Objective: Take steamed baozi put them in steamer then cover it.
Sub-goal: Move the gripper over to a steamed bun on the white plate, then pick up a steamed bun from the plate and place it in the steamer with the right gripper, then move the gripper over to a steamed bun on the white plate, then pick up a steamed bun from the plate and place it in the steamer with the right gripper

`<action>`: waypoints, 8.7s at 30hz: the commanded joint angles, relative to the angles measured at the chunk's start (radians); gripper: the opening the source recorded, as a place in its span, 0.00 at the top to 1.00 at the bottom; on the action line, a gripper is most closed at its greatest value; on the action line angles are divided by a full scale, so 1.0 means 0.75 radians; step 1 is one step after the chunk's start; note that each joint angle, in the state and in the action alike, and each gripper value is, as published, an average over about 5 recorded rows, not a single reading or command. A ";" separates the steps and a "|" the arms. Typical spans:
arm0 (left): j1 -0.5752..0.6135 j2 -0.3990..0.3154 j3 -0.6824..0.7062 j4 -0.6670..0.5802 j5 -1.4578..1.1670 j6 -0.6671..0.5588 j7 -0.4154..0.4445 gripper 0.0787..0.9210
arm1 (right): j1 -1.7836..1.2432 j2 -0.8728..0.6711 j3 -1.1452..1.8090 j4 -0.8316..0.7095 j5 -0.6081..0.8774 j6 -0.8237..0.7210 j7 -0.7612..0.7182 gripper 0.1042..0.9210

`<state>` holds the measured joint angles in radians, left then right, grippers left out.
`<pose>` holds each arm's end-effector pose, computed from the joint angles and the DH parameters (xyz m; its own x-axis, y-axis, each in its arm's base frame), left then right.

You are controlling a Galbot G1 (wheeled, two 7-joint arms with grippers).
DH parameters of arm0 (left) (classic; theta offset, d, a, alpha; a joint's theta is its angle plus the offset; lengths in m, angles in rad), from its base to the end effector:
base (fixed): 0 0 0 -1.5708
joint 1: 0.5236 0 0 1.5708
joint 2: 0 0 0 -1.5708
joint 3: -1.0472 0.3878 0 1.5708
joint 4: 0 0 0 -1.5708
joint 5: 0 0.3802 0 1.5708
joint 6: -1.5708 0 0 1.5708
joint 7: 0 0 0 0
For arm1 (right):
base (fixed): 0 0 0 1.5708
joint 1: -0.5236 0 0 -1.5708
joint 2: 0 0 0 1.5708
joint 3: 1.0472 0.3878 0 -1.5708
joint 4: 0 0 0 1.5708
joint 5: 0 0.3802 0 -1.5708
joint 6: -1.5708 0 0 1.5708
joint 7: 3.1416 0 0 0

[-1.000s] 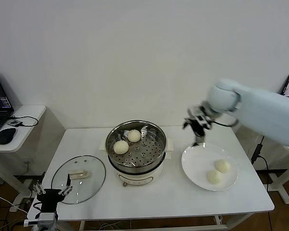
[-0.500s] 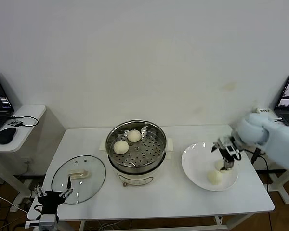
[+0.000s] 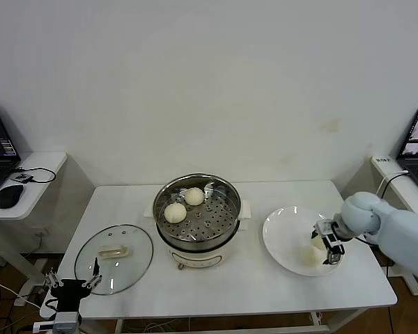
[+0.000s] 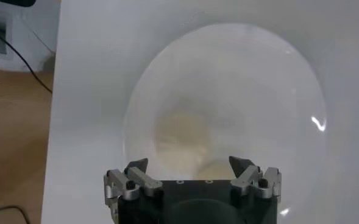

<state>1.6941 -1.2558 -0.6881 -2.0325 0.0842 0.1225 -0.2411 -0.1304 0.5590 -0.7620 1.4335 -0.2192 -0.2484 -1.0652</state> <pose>0.1532 0.1207 -0.3543 -0.9503 -0.2679 0.1584 -0.1659 0.8666 0.4707 0.4928 -0.1812 -0.2442 -0.1738 -0.0270 0.9844 -0.9719 -0.1564 -0.1759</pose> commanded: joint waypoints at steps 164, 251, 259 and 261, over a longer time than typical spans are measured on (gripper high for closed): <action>0.010 -0.006 -0.007 -0.039 -0.005 0.004 0.008 0.12 | -0.129 0.296 0.352 -0.530 -0.280 0.106 -0.029 0.13; -0.052 -0.007 -0.020 -0.010 -0.034 -0.004 0.005 0.12 | 0.707 0.879 -0.506 -0.281 0.718 -0.633 0.250 0.19; -0.064 0.010 -0.027 -0.007 -0.057 0.000 0.013 0.12 | 0.742 0.636 -0.318 -0.036 0.898 -0.636 0.466 0.12; -0.065 0.014 -0.028 -0.005 -0.063 -0.001 0.015 0.12 | 0.704 0.540 -0.263 0.062 0.988 -0.629 0.605 0.12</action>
<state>1.6463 -1.2483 -0.7086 -2.0378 0.0421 0.1221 -0.2310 0.4099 1.1466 -1.0809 1.2949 0.3830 -0.7209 -0.8119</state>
